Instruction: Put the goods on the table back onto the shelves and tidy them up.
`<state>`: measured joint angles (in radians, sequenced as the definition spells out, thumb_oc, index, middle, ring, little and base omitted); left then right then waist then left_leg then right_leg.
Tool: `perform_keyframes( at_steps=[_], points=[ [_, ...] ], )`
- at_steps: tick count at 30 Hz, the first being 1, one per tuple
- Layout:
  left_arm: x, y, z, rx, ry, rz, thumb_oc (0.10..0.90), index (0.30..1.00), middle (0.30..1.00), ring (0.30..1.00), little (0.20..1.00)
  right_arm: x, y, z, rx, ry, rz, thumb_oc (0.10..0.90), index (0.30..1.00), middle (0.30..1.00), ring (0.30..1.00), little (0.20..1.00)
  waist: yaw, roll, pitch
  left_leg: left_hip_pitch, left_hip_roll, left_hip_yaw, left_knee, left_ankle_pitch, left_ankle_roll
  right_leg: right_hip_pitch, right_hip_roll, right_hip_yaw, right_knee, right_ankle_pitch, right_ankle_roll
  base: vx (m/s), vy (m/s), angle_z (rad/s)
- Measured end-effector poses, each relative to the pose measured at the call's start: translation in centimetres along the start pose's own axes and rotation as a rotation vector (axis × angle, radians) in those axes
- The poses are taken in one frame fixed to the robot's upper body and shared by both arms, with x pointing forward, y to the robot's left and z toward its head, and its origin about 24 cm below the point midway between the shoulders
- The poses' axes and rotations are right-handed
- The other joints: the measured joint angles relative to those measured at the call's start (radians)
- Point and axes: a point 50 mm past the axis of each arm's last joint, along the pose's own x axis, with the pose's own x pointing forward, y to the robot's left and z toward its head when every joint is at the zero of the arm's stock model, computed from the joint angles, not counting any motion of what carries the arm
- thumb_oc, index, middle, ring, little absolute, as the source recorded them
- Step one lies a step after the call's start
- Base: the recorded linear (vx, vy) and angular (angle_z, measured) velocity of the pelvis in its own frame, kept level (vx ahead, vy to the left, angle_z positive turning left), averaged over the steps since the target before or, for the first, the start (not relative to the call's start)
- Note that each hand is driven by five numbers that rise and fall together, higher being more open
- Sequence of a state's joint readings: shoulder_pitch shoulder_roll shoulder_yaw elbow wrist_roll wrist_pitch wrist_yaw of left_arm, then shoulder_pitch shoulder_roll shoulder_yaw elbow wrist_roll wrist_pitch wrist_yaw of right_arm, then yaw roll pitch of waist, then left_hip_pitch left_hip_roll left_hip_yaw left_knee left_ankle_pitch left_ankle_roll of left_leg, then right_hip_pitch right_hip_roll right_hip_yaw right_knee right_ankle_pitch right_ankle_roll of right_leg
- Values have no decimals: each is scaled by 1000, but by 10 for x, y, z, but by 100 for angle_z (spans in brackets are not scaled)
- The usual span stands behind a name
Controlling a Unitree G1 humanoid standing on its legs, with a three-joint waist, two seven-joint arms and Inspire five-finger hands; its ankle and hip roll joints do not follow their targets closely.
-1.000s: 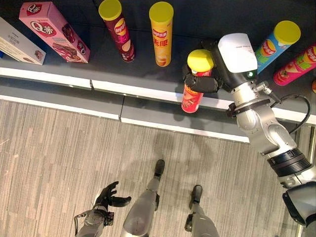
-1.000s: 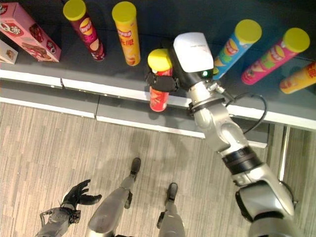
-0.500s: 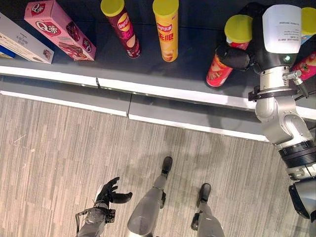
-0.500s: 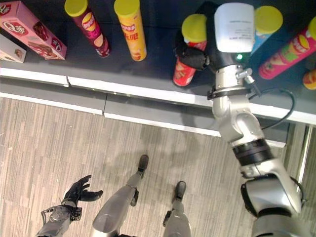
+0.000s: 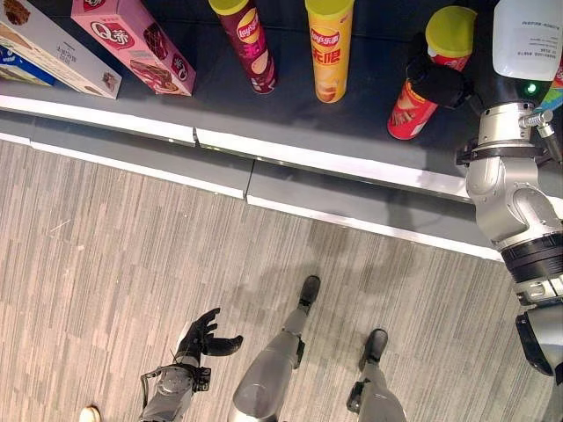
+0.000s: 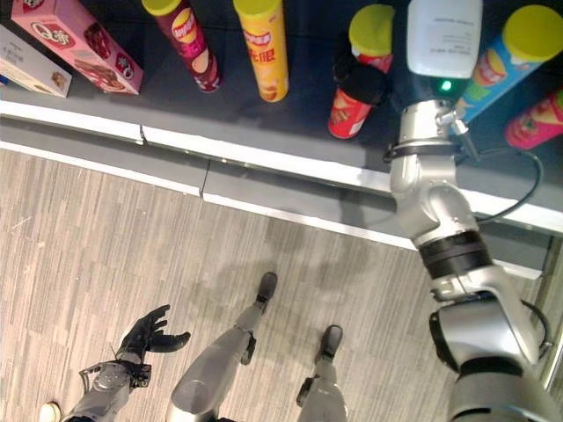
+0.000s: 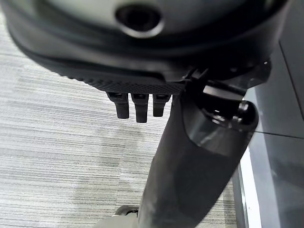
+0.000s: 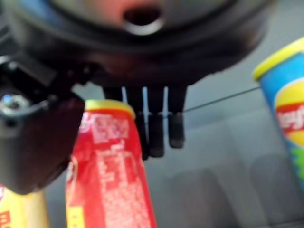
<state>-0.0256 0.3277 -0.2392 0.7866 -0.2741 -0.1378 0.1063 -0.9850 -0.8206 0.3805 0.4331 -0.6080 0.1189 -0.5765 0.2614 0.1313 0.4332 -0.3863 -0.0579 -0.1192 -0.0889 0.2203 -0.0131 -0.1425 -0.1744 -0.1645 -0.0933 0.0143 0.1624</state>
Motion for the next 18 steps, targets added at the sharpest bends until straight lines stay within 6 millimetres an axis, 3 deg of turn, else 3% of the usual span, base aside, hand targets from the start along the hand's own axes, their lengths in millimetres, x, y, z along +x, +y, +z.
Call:
perform_keyframes(
  at_steps=[18],
  points=[
    [0, 0, 2, -1, -12, 13, 800, 900, 900, 900, 900, 5, -3, -6, -22, 12, -8, 400, 300, 300, 300, 300, 2, 0, 0, -14, -8, -28, 0, 12, -5, 0, -1, -27, 0, -3, 4, 5, -1, 4]
  ],
)
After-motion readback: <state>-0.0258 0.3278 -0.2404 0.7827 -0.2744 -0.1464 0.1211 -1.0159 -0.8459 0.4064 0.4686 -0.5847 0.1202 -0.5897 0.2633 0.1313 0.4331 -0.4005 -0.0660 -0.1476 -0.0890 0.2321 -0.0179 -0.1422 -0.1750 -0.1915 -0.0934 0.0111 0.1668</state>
